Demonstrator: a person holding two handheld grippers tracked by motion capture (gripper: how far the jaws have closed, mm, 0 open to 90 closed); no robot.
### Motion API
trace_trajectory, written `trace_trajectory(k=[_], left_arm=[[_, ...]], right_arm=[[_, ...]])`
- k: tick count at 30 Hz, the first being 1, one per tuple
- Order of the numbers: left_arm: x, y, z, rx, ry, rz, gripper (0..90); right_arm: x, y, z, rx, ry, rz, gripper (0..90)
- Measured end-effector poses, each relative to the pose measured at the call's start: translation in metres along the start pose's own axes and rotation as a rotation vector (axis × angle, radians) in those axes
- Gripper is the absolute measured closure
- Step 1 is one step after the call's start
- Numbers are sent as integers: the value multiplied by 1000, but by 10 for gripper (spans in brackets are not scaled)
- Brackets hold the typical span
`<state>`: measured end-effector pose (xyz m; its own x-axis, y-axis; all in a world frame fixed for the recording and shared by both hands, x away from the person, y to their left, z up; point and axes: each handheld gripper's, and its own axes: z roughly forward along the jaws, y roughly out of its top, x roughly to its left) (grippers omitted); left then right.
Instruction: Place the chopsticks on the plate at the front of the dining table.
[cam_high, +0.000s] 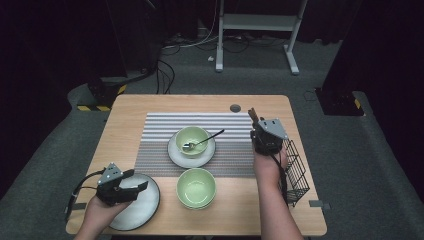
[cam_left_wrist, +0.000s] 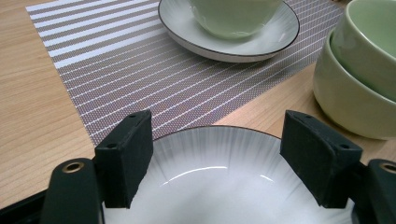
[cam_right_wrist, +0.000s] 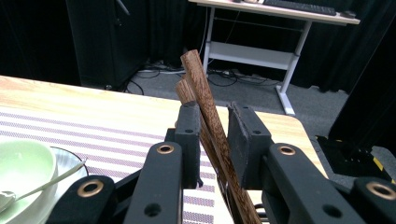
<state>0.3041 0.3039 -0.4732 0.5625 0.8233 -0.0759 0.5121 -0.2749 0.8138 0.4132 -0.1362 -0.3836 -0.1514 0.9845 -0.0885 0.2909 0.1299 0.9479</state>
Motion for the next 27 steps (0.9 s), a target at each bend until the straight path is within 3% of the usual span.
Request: trace_trajectory(k=[17, 27], left_arm=[[-3, 1, 0, -1, 3, 5, 259], [-1, 2, -2, -3, 14, 5, 259]], right_arm=[[2, 1, -36, -42, 34, -26, 754], [-7, 7, -50, -94, 15, -39, 810]])
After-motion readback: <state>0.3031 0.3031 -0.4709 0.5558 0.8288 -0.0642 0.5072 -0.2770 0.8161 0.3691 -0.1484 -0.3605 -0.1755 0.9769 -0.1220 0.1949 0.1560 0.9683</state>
